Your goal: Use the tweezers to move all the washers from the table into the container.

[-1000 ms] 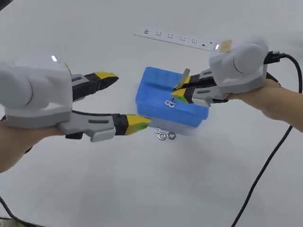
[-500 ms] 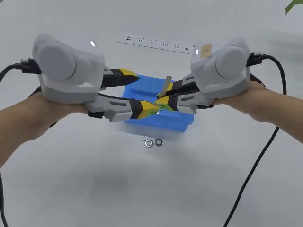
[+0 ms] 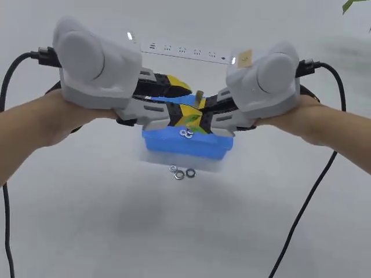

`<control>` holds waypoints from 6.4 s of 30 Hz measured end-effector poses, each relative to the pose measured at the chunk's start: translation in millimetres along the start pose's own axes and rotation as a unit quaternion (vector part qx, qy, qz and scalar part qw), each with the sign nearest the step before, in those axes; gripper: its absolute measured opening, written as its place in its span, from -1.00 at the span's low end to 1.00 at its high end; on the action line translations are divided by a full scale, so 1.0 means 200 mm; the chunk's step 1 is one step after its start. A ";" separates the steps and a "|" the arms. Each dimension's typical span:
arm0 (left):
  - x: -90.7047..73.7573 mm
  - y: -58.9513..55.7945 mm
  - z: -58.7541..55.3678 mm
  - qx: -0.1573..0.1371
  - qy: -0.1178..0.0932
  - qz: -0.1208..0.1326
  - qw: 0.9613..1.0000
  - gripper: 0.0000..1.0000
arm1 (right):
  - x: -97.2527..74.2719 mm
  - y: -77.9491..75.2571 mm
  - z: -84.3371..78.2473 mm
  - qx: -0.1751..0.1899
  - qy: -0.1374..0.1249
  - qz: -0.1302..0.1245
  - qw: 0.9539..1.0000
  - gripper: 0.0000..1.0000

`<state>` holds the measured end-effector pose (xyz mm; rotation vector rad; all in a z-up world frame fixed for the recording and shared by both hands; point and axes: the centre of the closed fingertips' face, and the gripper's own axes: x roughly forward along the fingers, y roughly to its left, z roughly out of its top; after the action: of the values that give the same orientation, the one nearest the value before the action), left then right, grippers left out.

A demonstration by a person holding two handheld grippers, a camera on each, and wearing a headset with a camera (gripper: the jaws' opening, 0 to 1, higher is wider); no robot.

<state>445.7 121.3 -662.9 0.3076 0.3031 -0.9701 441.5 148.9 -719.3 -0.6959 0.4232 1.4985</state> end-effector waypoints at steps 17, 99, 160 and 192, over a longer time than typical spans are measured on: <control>-0.01 -0.08 0.05 0.057 0.013 -0.049 0.997 -0.84 | -0.01 0.01 0.00 -0.015 0.004 0.005 1.000 -0.85; -0.16 -0.38 -0.07 0.031 -0.039 0.000 0.999 -0.87 | -0.31 0.40 -0.21 0.050 -0.049 -0.056 0.996 0.42; -0.03 -0.37 -0.24 0.015 0.006 -0.046 0.999 -0.87 | 0.02 0.38 -0.18 0.094 -0.058 0.029 0.993 -0.07; -0.04 -0.35 -0.27 0.019 0.023 -0.038 0.999 -0.86 | 0.15 0.41 -0.17 0.015 -0.034 0.072 0.997 -0.79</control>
<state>376.4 111.6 -716.5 0.3552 0.3403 -1.0459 367.1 144.3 -776.7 -0.5975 0.4508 1.6440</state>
